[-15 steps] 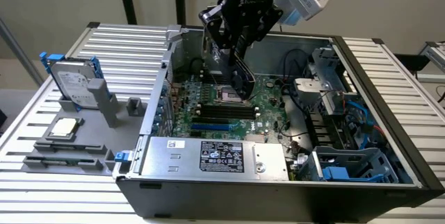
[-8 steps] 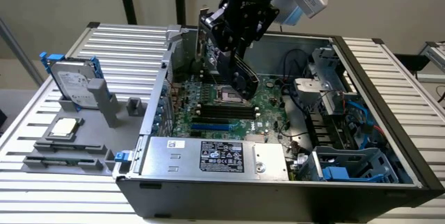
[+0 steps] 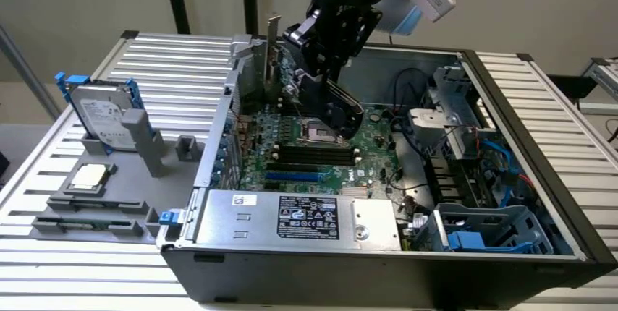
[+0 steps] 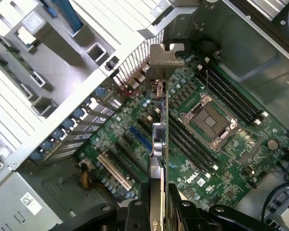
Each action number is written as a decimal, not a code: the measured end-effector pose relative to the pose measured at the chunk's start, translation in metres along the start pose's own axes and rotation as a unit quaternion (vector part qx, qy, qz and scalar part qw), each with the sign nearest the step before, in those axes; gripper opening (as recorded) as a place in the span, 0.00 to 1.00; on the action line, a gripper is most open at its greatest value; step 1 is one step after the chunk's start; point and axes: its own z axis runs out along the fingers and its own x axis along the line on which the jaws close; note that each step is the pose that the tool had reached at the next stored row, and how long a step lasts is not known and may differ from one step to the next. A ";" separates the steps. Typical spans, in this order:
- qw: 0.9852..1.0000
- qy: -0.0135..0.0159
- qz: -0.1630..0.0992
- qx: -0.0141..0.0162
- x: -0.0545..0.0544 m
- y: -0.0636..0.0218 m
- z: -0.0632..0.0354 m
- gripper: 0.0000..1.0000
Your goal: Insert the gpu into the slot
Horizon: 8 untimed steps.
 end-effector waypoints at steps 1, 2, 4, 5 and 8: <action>1.000 0.001 -0.009 0.001 0.000 0.0000 0.0004 0.26; 1.000 0.001 -0.018 0.001 0.000 0.0000 0.0008 0.26; 0.999 0.002 -0.036 0.002 0.000 -0.0001 0.0019 0.26; 0.999 0.002 -0.045 0.003 0.000 -0.0002 0.0025 0.26; 0.997 0.002 -0.072 0.005 0.000 -0.0003 0.0045 0.26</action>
